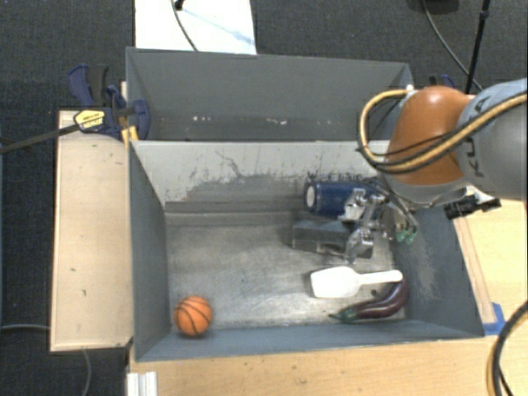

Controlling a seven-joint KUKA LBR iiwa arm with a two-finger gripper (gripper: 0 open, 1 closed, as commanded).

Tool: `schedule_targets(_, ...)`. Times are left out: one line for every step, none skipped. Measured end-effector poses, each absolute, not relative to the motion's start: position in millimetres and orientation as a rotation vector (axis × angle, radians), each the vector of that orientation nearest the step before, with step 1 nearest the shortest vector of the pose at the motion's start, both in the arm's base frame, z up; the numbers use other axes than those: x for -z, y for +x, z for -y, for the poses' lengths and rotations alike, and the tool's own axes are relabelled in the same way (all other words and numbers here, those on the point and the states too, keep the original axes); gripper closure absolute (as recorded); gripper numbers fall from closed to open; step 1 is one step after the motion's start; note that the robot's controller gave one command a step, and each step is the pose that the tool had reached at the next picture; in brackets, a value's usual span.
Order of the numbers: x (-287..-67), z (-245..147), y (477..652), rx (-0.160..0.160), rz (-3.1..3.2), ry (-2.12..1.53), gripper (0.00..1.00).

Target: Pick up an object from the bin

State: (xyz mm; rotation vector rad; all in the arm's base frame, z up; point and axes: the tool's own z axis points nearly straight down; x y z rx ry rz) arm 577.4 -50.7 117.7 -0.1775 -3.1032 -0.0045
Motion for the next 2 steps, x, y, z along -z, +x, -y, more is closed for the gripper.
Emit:
schedule_targets(-172.3,52.0,583.6,0.001,3.133,-0.181,1.00)
schedule_targets(-282.3,63.4,584.7,0.000,3.139,-0.033,1.00)
